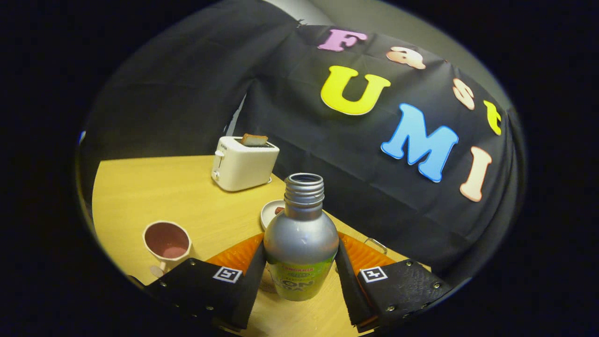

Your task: Take the bottle from table, then pour the juice into the cup, finally place the bottle on the coaster

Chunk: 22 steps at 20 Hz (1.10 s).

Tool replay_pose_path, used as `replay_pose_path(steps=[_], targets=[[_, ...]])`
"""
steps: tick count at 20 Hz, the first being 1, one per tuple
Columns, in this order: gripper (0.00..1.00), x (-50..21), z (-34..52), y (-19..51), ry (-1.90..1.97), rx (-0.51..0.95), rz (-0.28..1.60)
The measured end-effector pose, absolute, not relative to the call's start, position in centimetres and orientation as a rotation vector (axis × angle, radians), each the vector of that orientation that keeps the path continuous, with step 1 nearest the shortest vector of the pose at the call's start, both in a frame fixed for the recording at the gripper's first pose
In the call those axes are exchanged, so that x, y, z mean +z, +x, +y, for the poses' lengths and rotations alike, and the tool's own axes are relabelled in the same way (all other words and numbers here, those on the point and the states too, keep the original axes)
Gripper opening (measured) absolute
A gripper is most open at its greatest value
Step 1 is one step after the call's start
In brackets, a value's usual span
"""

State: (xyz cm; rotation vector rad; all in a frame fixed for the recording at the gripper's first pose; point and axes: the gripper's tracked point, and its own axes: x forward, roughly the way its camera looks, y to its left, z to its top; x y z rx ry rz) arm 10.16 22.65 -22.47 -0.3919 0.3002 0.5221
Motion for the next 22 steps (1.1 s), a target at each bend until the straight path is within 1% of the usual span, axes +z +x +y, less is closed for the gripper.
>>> replay_pose_path(steps=[6,11,18,22], targets=[[0.77,-23.5,22.5,11.1,-0.099,0.527,0.387],[0.77,-23.4,22.0,12.9,0.015,0.512,0.358],[0.77,-26.6,21.8,15.2,0.064,0.473,0.371],[0.77,-28.2,22.3,15.5,0.037,0.491,0.370]])
